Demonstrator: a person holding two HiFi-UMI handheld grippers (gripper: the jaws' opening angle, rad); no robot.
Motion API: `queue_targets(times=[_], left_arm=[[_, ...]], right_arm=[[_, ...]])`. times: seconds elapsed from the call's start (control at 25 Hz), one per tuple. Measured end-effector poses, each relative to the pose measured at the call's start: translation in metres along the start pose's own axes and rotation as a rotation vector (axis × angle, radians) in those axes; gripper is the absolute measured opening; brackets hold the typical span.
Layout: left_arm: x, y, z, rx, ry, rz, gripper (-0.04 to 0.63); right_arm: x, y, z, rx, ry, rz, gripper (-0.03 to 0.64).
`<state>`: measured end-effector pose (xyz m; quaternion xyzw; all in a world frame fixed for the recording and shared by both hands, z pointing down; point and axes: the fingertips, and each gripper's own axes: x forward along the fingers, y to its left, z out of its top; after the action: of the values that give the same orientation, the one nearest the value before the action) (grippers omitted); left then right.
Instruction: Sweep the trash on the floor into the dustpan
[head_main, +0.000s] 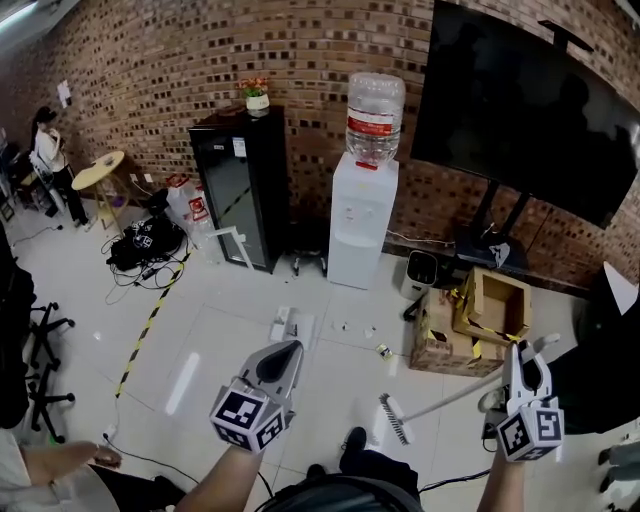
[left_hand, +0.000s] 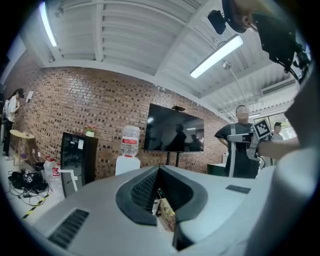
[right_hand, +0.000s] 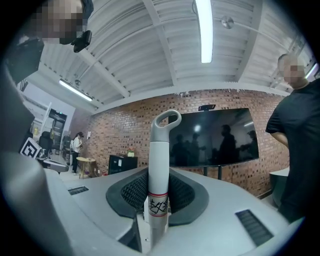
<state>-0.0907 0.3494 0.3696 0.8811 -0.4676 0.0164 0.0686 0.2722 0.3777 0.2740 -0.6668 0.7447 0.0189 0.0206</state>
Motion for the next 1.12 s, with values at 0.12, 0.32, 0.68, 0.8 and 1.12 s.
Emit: queue_targets(times=[0.12,0.32,0.68,0.8,1.12], left_arm=[[0.020,0.016,-0.006,-0.006,0.009,0.009,0.006],[0.064,0.040,0.000,0.009,0.034,0.058,0.006],[0.163,0.066,0.019,0.033,0.065,0.046,0.006],[0.196,0.070,0.023,0.033,0.065,0.042,0.006],[0.259,0.085,0.020,0.028,0.091,0.034,0.006]], right_arm=[[0.025,0.005,-0.003,0.004,-0.008,0.022,0.101],[0.065,-0.007,-0.010,0.023,-0.013,0.016,0.101],[0.155,-0.041,-0.024,0.073,-0.006,0.033,0.101],[0.188,-0.054,-0.032,0.083,0.007,0.049,0.101],[0.260,-0.056,-0.040,0.071,0.009,0.125,0.101]])
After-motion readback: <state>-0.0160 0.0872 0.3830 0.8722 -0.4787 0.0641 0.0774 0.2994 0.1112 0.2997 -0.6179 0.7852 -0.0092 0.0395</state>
